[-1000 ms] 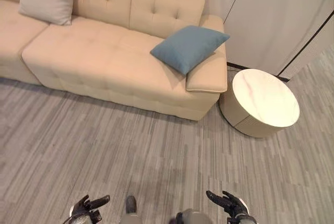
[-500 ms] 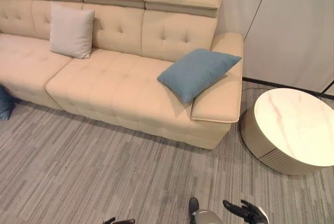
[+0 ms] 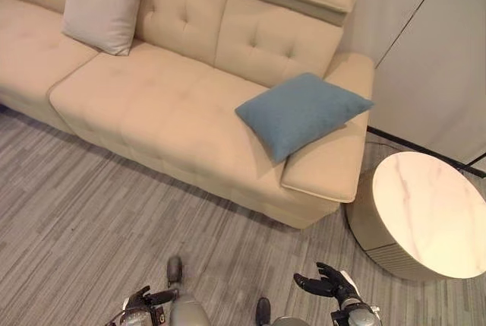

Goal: Pick up all the scattered cushions and arrange them neatly on the sofa.

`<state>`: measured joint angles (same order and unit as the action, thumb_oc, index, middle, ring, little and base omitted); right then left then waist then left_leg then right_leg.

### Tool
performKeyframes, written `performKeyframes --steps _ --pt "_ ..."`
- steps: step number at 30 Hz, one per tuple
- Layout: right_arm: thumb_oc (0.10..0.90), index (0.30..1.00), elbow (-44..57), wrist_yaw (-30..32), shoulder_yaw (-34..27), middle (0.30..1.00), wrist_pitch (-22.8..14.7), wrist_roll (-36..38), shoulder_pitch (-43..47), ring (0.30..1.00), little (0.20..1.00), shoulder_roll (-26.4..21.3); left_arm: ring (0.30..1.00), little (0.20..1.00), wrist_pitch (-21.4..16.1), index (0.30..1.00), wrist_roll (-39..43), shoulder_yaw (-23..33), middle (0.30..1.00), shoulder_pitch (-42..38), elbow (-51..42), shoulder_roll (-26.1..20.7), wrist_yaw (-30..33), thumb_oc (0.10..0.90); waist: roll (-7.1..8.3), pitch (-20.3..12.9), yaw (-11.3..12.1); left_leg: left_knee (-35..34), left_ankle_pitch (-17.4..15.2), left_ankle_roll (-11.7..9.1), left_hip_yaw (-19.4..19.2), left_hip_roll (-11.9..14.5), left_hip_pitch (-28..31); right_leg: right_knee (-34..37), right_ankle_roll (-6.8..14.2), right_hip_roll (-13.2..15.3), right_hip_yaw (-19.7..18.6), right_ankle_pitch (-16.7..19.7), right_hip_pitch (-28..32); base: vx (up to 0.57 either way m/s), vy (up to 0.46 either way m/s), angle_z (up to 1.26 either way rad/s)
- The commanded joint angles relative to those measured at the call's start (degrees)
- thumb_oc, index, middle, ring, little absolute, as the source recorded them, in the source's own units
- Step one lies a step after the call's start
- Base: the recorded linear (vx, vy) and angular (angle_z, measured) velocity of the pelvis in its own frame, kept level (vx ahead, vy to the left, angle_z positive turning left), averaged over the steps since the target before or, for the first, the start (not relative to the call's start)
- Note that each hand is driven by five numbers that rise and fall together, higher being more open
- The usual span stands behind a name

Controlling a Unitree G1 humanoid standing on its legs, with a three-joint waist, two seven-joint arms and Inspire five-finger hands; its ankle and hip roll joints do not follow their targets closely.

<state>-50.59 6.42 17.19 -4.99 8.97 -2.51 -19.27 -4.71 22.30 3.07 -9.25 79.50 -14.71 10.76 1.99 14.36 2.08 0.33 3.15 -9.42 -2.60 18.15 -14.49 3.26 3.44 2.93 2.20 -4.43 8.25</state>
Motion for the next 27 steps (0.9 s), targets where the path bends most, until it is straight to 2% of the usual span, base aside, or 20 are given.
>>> performKeyframes --steps 1,3,4,5,6,7,9,12,13,14,17,18,19,21,22,23,24,25,26,27 --pt "0.8 0.9 3.21 -0.46 -1.33 0.9 -2.51 -2.31 -0.56 0.9 0.9 -0.27 0.9 0.9 0.87 0.9 -4.16 -1.45 0.9 5.1 3.15 -3.8 0.97 0.8 3.5 -2.9 1.22 4.44 3.42 1.25 -0.64 1.13 -4.93 -8.78 2.76 0.11 -0.9 -9.53 1.95 0.36 0.263 -0.67" --pt "0.8 0.9 3.16 -0.79 -1.4 0.9 -2.42 -2.69 -0.83 0.9 0.9 0.02 0.9 0.9 0.94 0.9 -4.86 -1.47 0.9 5.49 3.16 -4.25 0.64 0.8 4.19 -3.33 1.7 6.5 2.94 1.87 -0.72 0.27 -4.85 -12.43 3.36 0.78 -1.54 -9.25 0.91 0.35 0.268 -0.69" --pt "0.8 0.9 2.81 -1.18 -1.65 0.9 -2.51 -2.58 -1.13 0.9 0.9 0.62 0.9 0.9 1.37 0.9 -6.8 -2.33 0.9 5.11 3.27 -5.26 0.44 0.8 5.3 -3.24 1.39 9.77 0.45 3.36 -1.21 -1.6 -4.33 -20.86 5.17 1.94 -2.0 -6.15 -1.77 0.41 0.315 -0.49" --pt "0.8 0.9 2.81 -1.18 -1.67 0.9 -2.51 -2.58 -1.12 0.9 0.9 0.61 0.9 0.9 1.37 0.9 -6.8 -2.34 0.9 5.09 3.27 -5.25 0.44 0.8 5.16 -3.41 1.46 9.73 0.54 3.34 -1.19 -1.42 -4.52 -20.79 5.14 1.77 -2.07 -6.0 -1.98 0.47 0.411 -0.24" --pt "0.8 0.9 3.24 -1.45 -1.87 0.9 -2.51 -1.92 -1.34 0.9 0.9 1.0 0.9 0.9 1.52 0.9 -7.58 -3.46 0.9 4.48 2.55 -6.03 0.49 0.8 5.37 -2.83 0.14 11.49 -2.61 5.34 -2.09 -3.52 -2.56 -30.14 5.85 2.52 -2.48 -0.16 -6.33 0.19 0.195 0.11" --pt "0.8 0.9 3.25 -1.45 -1.89 0.9 -2.5 -1.92 -1.34 0.9 0.9 1.0 0.9 0.9 1.52 0.9 -7.58 -3.48 0.9 4.46 2.55 -6.03 0.49 0.8 5.27 -3.02 0.23 11.47 -2.55 5.33 -2.14 -3.38 -2.77 -30.12 5.83 2.39 -2.58 -0.04 -6.6 0.28 0.308 0.08" --pt "0.8 0.9 5.45 -1.37 -2.36 0.9 -2.97 -1.82 -1.88 0.9 0.9 0.83 0.9 0.9 1.15 0.9 -10.35 -6.03 0.9 3.28 0.35 -6.95 0.81 0.8 3.8 -2.11 -2.37 10.09 -6.33 8.17 -3.62 -6.59 2.9 -37.26 6.02 3.18 -1.12 4.8 -14.39 0.39 0.38 0.1" --pt "0.8 0.9 5.29 -1.32 -3.1 0.9 -3.22 -0.91 -2.48 0.9 0.9 0.83 0.9 0.9 0.38 0.9 -12.43 -7.91 0.9 1.58 -1.65 -7.33 1.27 0.8 3.04 -1.77 -4.76 9.03 -8.84 8.59 -3.47 -9.9 6.33 -28.2 4.86 3.02 0.09 1.48 -17.67 0.4 0.217 0.2" --pt "0.8 0.9 5.27 -1.33 -3.1 0.9 -3.24 -0.91 -2.48 0.9 0.9 0.81 0.9 0.9 0.38 0.9 -12.44 -7.91 0.9 1.58 -1.65 -7.31 1.29 0.8 3.08 -1.53 -4.91 9.16 -9.07 8.6 -3.32 -10.01 6.57 -28.3 4.89 3.15 0.24 1.2 -17.31 0.27 0.075 0.22" --pt "0.8 0.9 5.21 -1.33 -3.25 0.9 -3.33 -0.57 -2.48 0.9 0.9 0.7 0.9 0.9 0.2 0.9 -12.43 -8.09 0.9 1.02 -2.0 -7.23 1.17 0.8 3.04 -1.25 -5.6 9.35 -9.94 8.52 -3.04 -10.87 7.13 -24.51 4.74 3.55 0.22 0.68 -18.2 0.27 0.016 0.16" --pt "0.8 0.9 4.71 -1.22 -3.29 0.9 -3.17 -0.09 -2.69 0.9 0.9 1.06 0.9 0.9 -0.27 0.9 -11.71 -8.18 0.9 -0.66 -2.15 -6.54 1.06 0.8 3.14 -0.22 -7.79 10.08 -13.78 7.66 -1.78 -12.28 10.36 -10.9 5.52 6.56 0.17 2.8 -21.8 0.49 -0.013 0.31" --pt "0.8 0.9 4.61 -1.15 -3.09 0.9 -2.91 -0.59 -2.43 0.9 0.9 1.31 0.9 0.9 -0.22 0.9 -11.22 -7.93 0.9 -1.23 -1.84 -5.96 1.01 0.8 2.62 0.39 -8.48 10.41 -15.3 7.1 -1.94 -11.85 12.25 -7.3 6.21 8.95 2.61 4.01 -24.85 0.42 -0.041 0.23" --pt "0.8 0.9 4.61 -1.14 -3.11 0.9 -2.91 -0.59 -2.42 0.9 0.9 1.26 0.9 0.9 -0.23 0.9 -11.22 -7.93 0.9 -1.26 -1.83 -5.9 1.02 0.8 2.35 0.59 -8.56 10.65 -15.57 7.03 -1.79 -11.57 12.36 -7.19 6.17 8.72 2.86 3.96 -24.48 0.39 -0.049 0.27" --pt "0.8 0.9 4.46 -0.96 -2.61 0.9 -2.62 -2.09 -2.12 0.9 0.9 1.16 0.9 0.9 -0.18 0.9 -11.27 -7.81 0.9 -0.63 -1.42 -4.83 0.68 0.8 2.49 1.16 -8.81 11.87 -18.4 6.82 -2.88 -12.43 15.5 -5.99 6.5 10.74 9.3 5.31 -26.04 0.39 -0.057 0.25" --pt "0.8 0.9 4.45 -0.96 -2.6 0.9 -2.63 -2.09 -2.11 0.9 0.9 1.15 0.9 0.9 -0.18 0.9 -11.28 -7.8 0.9 -0.62 -1.43 -4.81 0.68 0.8 2.39 1.27 -8.86 11.96 -18.51 6.81 -2.81 -12.33 15.58 -6.0 6.52 10.68 9.41 5.26 -25.88 0.53 -0.045 0.3" --pt "0.8 0.9 3.88 -0.99 -2.8 0.9 -2.65 -2.18 -2.08 0.9 0.9 0.77 0.9 0.9 -0.34 0.9 -11.74 -7.89 0.9 0.13 -1.14 -4.36 0.19 0.8 2.72 0.78 -9.46 13.51 -20.83 6.89 -2.78 -13.75 17.13 -7.49 6.79 10.82 9.92 6.21 -25.58 0.48 -0.038 0.27" --pt "0.8 0.9 3.64 -1.32 -3.34 0.9 -2.58 -1.72 -2.27 0.9 0.9 0.58 0.9 0.9 -0.23 0.9 -12.22 -7.94 0.9 0.98 -0.8 -4.07 -0.05 0.8 2.63 0.11 -10.01 15.64 -21.75 6.49 -1.97 -14.03 18.03 -8.56 6.48 9.84 8.21 6.58 -24.87 0.47 -0.039 0.31" --pt "0.8 0.9 3.65 -1.32 -3.31 0.9 -2.57 -1.72 -2.26 0.9 0.9 0.61 0.9 0.9 -0.23 0.9 -12.22 -7.93 0.9 0.99 -0.8 -4.1 -0.05 0.8 2.83 -0.04 -10.18 15.53 -21.52 6.54 -1.85 -14.28 17.85 -8.5 6.51 10.1 8.24 6.68 -25.0 0.53 -0.112 0.26" --pt "0.8 0.9 4.82 -1.1 -3.9 0.9 -2.71 -2.31 -2.72 0.9 0.9 -0.65 0.9 0.9 0.02 0.9 -12.5 -7.4 0.9 2.69 -0.6 -3.29 -0.52 0.8 2.39 -1.18 -10.18 26.3 -17.15 3.51 -1.86 -12.13 16.85 -9.78 4.49 7.39 7.62 7.66 -22.48 0.31 -0.087 0.3" --pt "0.8 0.9 4.83 -1.1 -3.88 0.9 -2.7 -2.31 -2.72 0.9 0.9 -0.62 0.9 0.9 0.02 0.9 -12.5 -7.39 0.9 2.7 -0.61 -3.33 -0.52 0.8 2.61 -1.38 -10.39 26.18 -16.88 3.54 -1.7 -12.39 16.59 -9.68 4.5 7.67 7.7 7.78 -22.63 0.42 -0.144 0.28"
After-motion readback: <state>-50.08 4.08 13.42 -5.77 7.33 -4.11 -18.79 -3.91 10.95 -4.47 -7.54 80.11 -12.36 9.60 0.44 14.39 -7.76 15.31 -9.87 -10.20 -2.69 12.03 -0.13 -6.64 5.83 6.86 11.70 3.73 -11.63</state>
